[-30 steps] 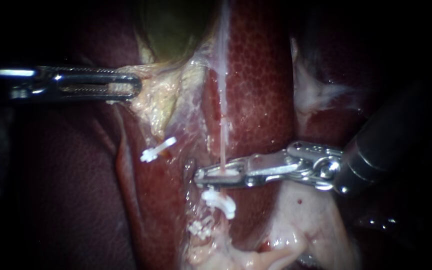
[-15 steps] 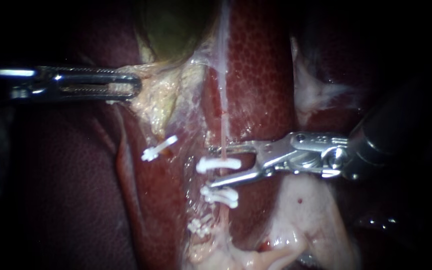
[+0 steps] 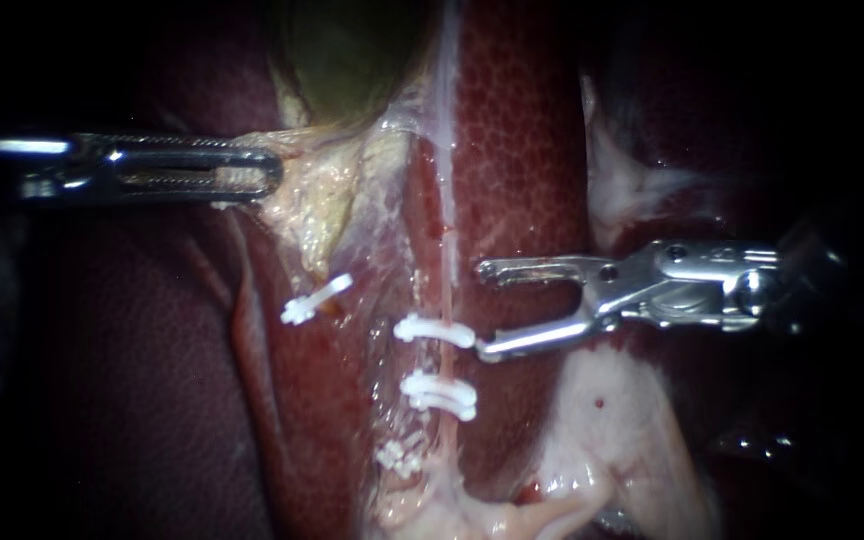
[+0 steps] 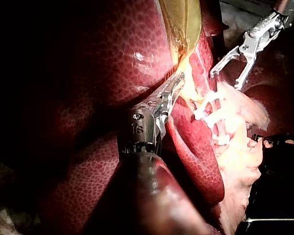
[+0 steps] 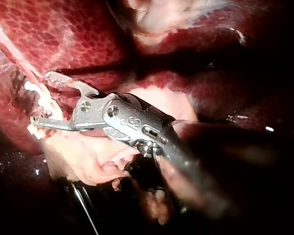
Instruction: Going back third clip right tube
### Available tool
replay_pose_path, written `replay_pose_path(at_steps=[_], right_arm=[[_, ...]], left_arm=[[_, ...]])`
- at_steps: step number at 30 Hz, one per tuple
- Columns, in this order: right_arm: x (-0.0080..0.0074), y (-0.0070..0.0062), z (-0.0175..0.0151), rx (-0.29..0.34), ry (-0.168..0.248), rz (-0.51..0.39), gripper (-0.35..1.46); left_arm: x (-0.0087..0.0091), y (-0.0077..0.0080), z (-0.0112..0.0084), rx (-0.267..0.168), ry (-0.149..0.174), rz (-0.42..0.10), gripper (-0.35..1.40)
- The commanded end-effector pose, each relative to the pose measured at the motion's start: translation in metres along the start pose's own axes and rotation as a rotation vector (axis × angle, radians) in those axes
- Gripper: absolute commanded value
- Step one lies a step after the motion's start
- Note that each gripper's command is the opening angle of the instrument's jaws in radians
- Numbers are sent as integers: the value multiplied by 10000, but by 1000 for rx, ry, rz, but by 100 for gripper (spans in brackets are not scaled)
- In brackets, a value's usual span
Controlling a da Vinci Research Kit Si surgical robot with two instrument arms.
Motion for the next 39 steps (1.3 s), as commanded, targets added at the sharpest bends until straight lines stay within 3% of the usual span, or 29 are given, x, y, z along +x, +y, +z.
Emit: replay_pose_path(at_steps=[1,4,8,16,24,39], right_arm=[[8,-3,-6,3,5,-12,60],[23,-9,-19,10,10,-33,60],[31,-15,-30,16,16,-47,60],[29,-17,-35,19,18,-49,60],[28,-18,-35,20,18,-50,60],[28,-18,-34,19,24,-49,60]], left_arm=[[1,0,1,0,0,0,-8],[3,-1,4,-3,-1,1,-8],[8,-2,9,-6,-3,4,-8],[22,-1,30,-5,-9,11,-8],[44,-6,61,7,17,14,-8],[49,-8,69,14,24,12,-3]])
